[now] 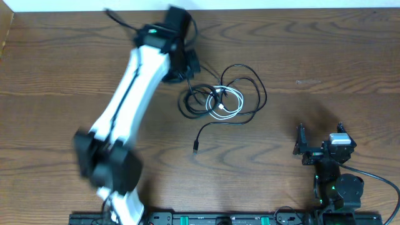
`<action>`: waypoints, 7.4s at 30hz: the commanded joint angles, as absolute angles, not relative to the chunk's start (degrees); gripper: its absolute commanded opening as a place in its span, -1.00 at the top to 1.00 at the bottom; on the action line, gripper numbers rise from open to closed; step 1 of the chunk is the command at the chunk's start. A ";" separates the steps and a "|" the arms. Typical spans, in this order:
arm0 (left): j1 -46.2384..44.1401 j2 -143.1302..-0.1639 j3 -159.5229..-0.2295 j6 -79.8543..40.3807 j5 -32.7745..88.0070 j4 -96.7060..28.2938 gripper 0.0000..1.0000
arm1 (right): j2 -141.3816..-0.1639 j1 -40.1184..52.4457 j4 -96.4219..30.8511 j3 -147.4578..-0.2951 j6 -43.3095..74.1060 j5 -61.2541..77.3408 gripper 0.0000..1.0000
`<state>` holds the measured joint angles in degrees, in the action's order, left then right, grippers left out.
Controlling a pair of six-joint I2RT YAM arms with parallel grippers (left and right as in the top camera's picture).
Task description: Untangle cables
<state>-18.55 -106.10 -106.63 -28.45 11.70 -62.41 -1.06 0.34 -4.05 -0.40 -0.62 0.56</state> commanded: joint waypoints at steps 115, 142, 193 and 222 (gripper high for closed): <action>-18.13 -68.01 -109.82 -21.85 35.88 -51.70 0.85 | -17.10 -2.83 -6.63 -31.86 3.79 35.88 -0.99; -18.13 -68.07 -110.28 -32.53 40.10 -48.01 0.85 | -74.59 27.35 -16.80 -71.24 -1.37 26.28 -0.99; -18.13 -72.99 -110.10 -26.55 21.34 -60.45 0.85 | -70.13 19.53 37.95 -77.30 17.56 8.16 0.98; -15.49 -78.76 -110.10 -27.51 -21.63 -70.15 0.85 | -76.05 20.34 2.15 -104.29 1.67 -4.45 0.98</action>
<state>-16.23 -78.37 -109.65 -26.76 -19.42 -69.38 -77.78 20.29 -3.36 -102.48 1.26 -5.72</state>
